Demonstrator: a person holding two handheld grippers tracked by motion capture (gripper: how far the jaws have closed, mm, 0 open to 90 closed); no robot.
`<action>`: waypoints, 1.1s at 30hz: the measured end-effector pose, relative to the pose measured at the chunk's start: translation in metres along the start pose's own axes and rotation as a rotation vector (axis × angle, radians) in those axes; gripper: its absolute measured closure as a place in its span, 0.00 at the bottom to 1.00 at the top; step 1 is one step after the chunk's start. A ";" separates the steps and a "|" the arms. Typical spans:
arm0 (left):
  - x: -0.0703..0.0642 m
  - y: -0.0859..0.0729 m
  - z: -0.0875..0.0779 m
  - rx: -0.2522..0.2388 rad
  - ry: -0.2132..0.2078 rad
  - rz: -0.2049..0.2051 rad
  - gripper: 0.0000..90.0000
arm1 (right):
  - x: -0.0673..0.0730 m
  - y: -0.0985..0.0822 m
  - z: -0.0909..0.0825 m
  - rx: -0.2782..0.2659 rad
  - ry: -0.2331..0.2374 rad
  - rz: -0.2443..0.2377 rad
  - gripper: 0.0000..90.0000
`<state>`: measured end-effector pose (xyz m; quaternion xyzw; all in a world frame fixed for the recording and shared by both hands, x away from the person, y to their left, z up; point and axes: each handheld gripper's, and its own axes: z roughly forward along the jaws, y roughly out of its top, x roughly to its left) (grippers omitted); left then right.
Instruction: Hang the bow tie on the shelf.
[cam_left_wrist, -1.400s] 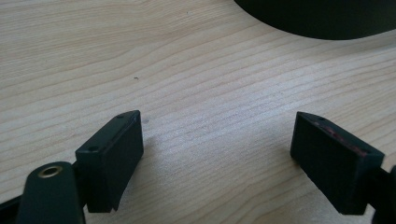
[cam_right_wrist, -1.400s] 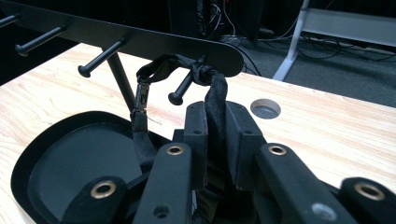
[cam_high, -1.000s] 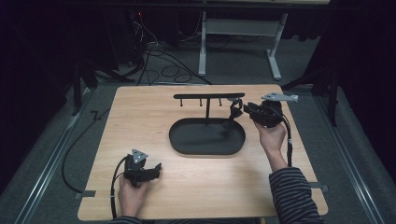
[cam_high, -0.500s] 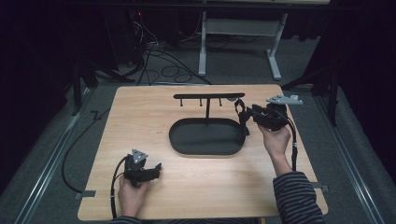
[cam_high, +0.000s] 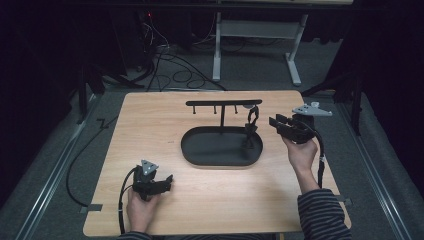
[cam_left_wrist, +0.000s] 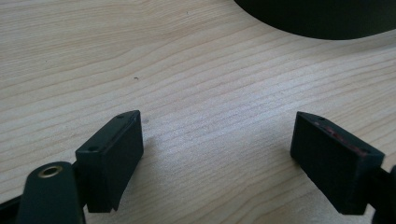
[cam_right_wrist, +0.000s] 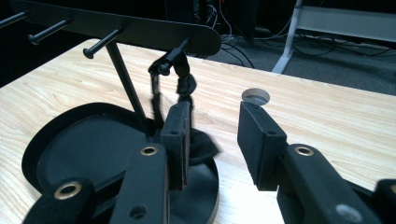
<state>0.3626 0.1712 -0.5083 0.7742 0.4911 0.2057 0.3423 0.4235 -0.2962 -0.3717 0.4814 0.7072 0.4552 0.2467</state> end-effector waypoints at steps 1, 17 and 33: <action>0.000 0.000 0.000 0.000 0.000 0.000 0.20 | 0.000 -0.001 -0.001 -0.001 -0.002 0.001 0.73; 0.000 0.000 0.000 0.000 -0.001 0.001 0.20 | -0.006 -0.009 -0.016 -0.013 0.002 0.023 0.69; 0.000 0.000 0.000 0.000 0.000 0.001 0.20 | -0.011 -0.020 -0.034 -0.014 -0.007 0.029 0.70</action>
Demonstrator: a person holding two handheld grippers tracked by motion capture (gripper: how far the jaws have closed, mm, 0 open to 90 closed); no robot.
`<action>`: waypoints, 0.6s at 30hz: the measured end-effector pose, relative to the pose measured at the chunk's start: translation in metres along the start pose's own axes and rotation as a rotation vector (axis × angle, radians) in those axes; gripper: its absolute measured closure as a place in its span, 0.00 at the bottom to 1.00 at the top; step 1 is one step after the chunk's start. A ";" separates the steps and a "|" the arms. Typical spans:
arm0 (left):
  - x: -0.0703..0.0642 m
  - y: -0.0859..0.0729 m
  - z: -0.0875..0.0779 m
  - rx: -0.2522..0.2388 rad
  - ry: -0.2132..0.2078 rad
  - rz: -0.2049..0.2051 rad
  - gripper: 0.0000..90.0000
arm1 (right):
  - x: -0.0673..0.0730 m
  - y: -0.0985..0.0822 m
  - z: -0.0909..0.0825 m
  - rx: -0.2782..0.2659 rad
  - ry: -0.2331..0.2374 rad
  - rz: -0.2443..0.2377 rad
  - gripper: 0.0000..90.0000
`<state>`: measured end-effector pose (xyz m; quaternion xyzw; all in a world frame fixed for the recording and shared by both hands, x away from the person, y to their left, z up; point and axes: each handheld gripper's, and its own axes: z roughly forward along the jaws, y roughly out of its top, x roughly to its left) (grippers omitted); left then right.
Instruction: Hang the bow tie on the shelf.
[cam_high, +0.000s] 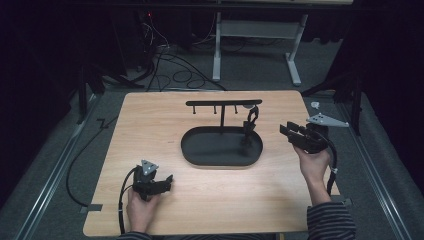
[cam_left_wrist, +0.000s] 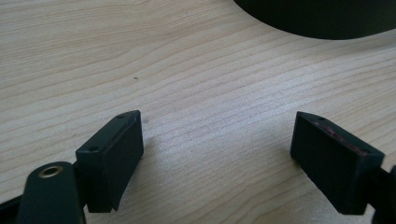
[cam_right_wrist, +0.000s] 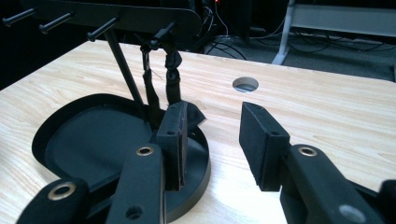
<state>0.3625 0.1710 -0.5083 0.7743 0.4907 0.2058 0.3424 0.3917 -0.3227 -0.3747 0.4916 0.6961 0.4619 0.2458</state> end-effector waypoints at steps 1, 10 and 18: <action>0.000 0.000 0.000 0.000 0.000 0.000 0.20 | 0.000 0.000 -0.001 0.001 0.001 0.003 0.70; 0.000 0.000 0.000 0.000 0.001 0.000 0.20 | 0.000 -0.006 -0.009 -0.001 0.007 0.002 0.70; 0.000 0.000 0.000 0.000 0.001 0.000 0.20 | -0.002 -0.012 -0.016 0.008 -0.011 0.001 0.70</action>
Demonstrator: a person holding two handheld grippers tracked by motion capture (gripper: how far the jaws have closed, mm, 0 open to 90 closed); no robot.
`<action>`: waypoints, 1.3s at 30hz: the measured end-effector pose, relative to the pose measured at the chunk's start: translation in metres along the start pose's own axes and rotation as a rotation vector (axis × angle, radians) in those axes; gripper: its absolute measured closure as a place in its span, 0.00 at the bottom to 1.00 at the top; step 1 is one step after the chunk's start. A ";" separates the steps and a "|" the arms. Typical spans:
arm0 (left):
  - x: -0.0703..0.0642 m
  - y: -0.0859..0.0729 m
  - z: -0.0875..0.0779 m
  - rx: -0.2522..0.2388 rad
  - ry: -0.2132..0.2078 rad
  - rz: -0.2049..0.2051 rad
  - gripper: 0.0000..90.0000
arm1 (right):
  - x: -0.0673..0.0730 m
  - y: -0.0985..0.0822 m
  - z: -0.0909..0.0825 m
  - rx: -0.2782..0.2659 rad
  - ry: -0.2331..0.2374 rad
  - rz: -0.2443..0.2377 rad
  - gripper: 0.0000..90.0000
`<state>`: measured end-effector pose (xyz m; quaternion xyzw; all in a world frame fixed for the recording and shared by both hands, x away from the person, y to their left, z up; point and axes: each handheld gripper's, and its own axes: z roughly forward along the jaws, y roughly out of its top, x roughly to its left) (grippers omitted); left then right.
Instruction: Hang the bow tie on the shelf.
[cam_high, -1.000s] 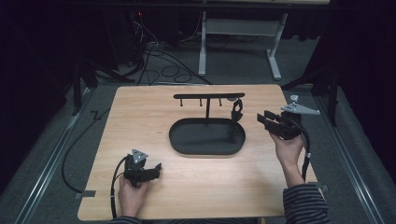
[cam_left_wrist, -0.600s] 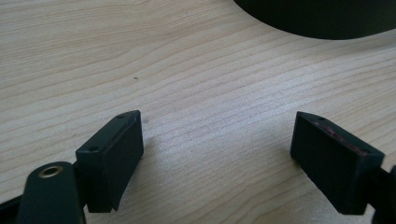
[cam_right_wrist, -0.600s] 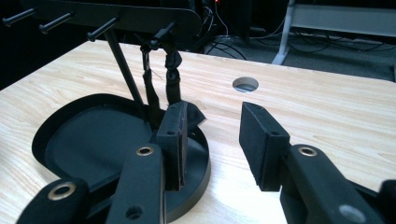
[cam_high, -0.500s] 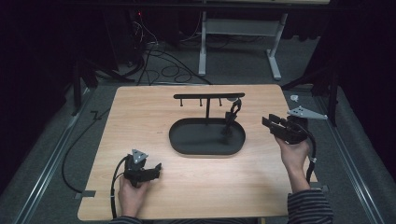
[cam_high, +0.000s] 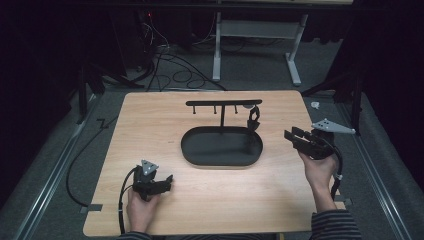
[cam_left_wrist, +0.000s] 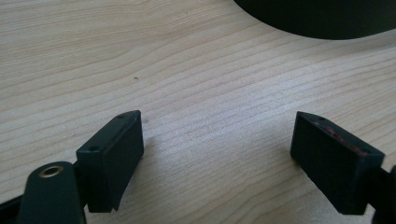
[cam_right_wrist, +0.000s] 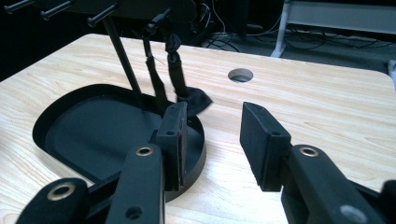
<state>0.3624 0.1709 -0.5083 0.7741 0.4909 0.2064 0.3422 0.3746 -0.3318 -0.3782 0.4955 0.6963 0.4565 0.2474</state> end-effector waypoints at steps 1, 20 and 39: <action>0.000 0.000 0.000 0.000 0.000 0.000 0.20 | 0.000 -0.001 0.000 -0.002 0.001 -0.001 0.70; 0.000 0.000 0.000 0.000 0.000 0.000 0.20 | -0.002 -0.017 -0.010 -0.010 0.014 0.034 0.69; 0.000 0.000 0.000 0.000 0.000 0.000 0.20 | 0.004 -0.031 -0.018 -0.007 0.031 0.041 0.69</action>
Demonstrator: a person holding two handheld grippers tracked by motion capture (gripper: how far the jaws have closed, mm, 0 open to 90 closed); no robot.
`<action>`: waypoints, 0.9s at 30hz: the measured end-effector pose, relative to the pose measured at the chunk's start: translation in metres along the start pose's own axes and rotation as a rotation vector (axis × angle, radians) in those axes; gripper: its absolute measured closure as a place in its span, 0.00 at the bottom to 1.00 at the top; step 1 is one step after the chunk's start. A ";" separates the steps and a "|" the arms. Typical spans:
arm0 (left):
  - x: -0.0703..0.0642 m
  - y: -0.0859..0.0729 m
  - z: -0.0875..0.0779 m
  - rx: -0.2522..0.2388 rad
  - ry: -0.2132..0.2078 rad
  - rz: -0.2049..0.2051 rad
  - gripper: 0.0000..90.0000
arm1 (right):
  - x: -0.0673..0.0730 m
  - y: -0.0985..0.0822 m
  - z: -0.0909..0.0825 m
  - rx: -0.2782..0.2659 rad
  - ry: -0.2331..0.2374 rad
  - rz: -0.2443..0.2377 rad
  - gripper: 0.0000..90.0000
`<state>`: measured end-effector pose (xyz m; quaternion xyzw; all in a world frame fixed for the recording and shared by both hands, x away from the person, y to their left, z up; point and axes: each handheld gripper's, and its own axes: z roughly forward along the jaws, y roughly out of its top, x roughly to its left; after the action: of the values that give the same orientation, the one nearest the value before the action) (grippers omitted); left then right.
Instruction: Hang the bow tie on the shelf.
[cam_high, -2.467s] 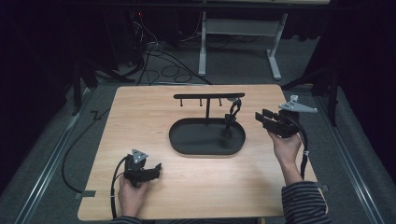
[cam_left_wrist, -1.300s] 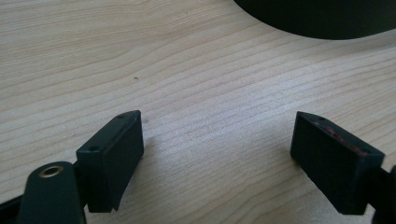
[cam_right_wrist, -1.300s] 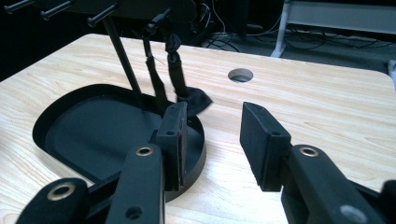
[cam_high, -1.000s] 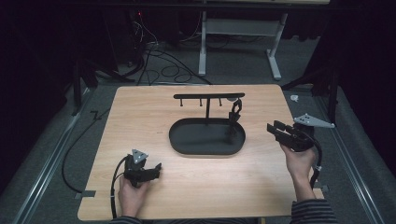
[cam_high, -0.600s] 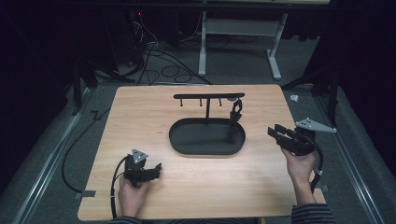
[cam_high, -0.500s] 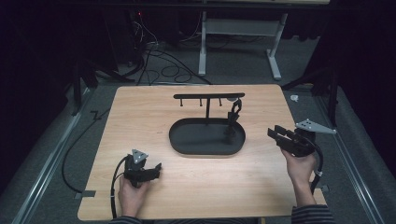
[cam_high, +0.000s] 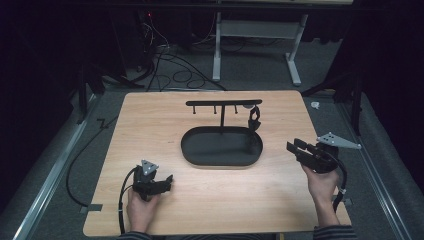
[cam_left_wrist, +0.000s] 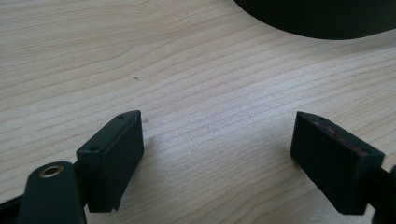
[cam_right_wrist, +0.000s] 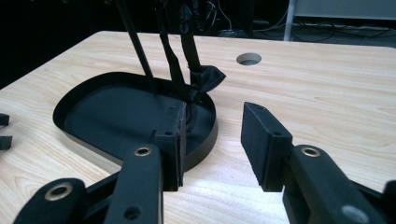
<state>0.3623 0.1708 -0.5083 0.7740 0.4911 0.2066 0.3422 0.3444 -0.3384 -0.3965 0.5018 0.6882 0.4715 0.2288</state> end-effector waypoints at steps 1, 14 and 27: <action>0.000 0.000 0.000 0.000 0.000 0.000 0.20 | 0.000 -0.001 0.000 0.002 0.002 -0.002 0.69; 0.000 0.000 0.000 0.000 0.000 0.000 0.20 | 0.006 -0.013 0.000 0.025 0.016 -0.007 0.69; 0.000 0.000 0.000 0.000 0.001 0.000 0.20 | 0.011 -0.025 0.004 0.040 0.035 -0.003 0.69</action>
<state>0.3622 0.1708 -0.5083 0.7738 0.4914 0.2070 0.3420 0.3310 -0.3280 -0.4186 0.4970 0.7019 0.4662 0.2073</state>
